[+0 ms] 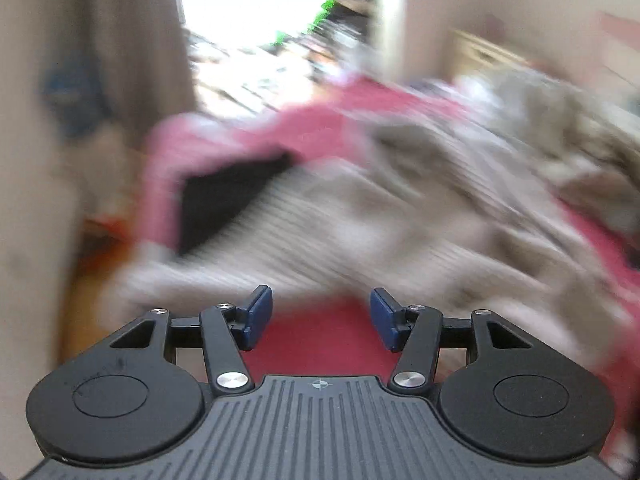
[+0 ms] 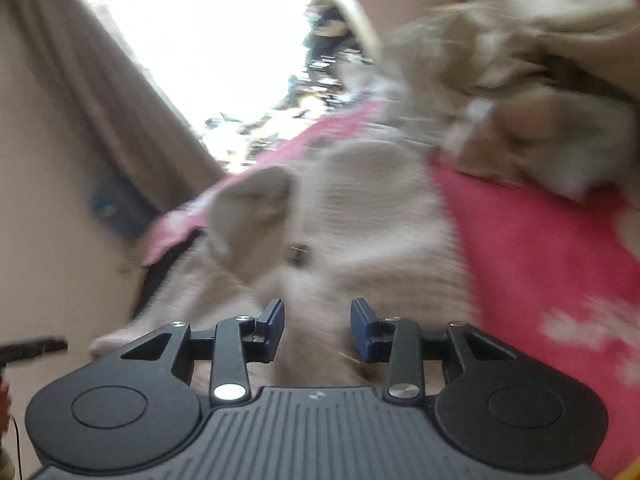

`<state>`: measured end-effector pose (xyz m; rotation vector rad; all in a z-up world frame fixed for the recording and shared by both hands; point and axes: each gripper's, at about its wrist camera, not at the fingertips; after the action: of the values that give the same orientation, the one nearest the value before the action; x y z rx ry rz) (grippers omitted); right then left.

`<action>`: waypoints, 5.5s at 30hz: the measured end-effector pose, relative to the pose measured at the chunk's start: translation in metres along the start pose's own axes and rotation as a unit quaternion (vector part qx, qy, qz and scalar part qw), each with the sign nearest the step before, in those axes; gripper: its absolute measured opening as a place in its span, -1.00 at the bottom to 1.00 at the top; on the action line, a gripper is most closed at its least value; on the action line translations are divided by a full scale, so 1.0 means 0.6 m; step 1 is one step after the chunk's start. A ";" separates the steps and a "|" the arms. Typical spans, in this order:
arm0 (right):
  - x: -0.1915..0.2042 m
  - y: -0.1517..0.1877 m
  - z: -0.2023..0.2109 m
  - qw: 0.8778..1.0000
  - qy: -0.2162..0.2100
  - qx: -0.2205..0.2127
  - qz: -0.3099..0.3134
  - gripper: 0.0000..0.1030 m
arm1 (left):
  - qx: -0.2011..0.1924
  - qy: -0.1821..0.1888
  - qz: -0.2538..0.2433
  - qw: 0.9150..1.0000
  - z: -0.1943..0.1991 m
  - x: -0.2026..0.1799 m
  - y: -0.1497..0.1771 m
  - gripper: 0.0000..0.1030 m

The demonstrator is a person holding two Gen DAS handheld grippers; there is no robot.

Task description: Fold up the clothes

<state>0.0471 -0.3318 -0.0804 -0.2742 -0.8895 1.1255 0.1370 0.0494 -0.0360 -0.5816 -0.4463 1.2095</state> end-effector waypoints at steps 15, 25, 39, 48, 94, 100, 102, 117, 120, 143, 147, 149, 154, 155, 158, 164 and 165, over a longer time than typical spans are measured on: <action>-0.104 0.144 -0.043 0.968 -0.046 0.103 -0.226 -0.14 | 0.152 0.061 -0.187 0.969 -0.136 -0.327 0.205 0.16; -0.102 0.111 -0.062 0.965 -0.104 0.053 -0.236 -0.77 | 0.156 0.060 -0.069 0.983 -0.151 -0.285 0.186 -0.54; -0.201 -0.168 -0.029 0.935 -0.114 -0.124 -0.314 -0.53 | 0.110 0.168 0.106 0.974 -0.081 -0.169 0.096 -0.83; -0.243 -0.009 0.038 0.935 -0.083 -0.058 -0.339 -0.22 | 0.097 0.174 0.164 0.966 -0.107 -0.108 0.064 -0.83; 0.074 0.041 -0.186 0.937 0.153 -0.025 0.314 -0.63 | 0.071 0.083 0.075 0.991 -0.115 -0.101 0.096 -0.82; 0.082 -0.028 -0.143 0.947 0.139 -0.105 0.269 -0.80 | 0.070 0.077 0.072 0.992 -0.114 -0.104 0.098 -0.82; 0.092 -0.080 -0.120 0.937 0.141 -0.150 0.282 -0.81 | 0.073 0.076 0.068 0.992 -0.117 -0.108 0.099 -0.82; -0.150 -0.486 0.052 0.939 0.202 -0.277 -0.002 -0.01 | 0.092 0.081 0.059 0.991 -0.137 -0.118 0.099 -0.82; -0.175 -0.381 0.080 0.967 0.127 -0.220 -0.035 0.07 | 0.099 0.080 0.060 0.990 -0.145 -0.118 0.102 -0.82; -0.205 0.111 -0.118 0.907 -0.108 0.128 -0.387 -0.52 | 0.129 0.036 0.051 0.990 -0.182 -0.164 0.109 -0.71; -0.204 0.101 -0.098 0.912 -0.139 0.096 -0.373 -0.76 | 0.115 0.029 0.049 0.992 -0.171 -0.165 0.113 -0.80; -0.202 0.081 -0.086 0.917 -0.157 0.075 -0.360 -0.76 | 0.109 0.027 0.048 0.993 -0.165 -0.164 0.115 -0.81; -0.189 -0.037 -0.071 0.926 -0.208 0.024 -0.313 -0.77 | 0.100 0.030 0.045 0.994 -0.150 -0.163 0.116 -0.82; -0.186 -0.061 -0.066 0.928 -0.216 0.014 -0.302 -0.77 | 0.099 0.031 0.045 0.994 -0.148 -0.162 0.115 -0.82; -0.187 -0.131 -0.090 0.928 -0.231 -0.020 -0.291 -0.76 | 0.095 0.035 0.047 0.994 -0.141 -0.160 0.115 -0.82; -0.281 -0.212 -0.194 0.915 -0.134 -0.069 -0.374 -0.52 | 0.102 0.042 0.042 0.993 -0.139 -0.151 0.117 -0.82; -0.314 -0.205 -0.206 0.904 -0.110 -0.065 -0.407 -0.28 | 0.103 0.043 0.040 0.993 -0.142 -0.150 0.116 -0.82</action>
<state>0.1929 -0.5209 -0.1747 0.1272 -1.1319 0.3160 0.1106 -0.0349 -0.1474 -0.4756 -0.2222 1.2845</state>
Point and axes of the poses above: each gripper's, at about its wrist camera, not at the fingertips, and z roughly against the way its jaws point, x to its left, y to its underside, and after that the axes turned 1 degree about x, right-handed
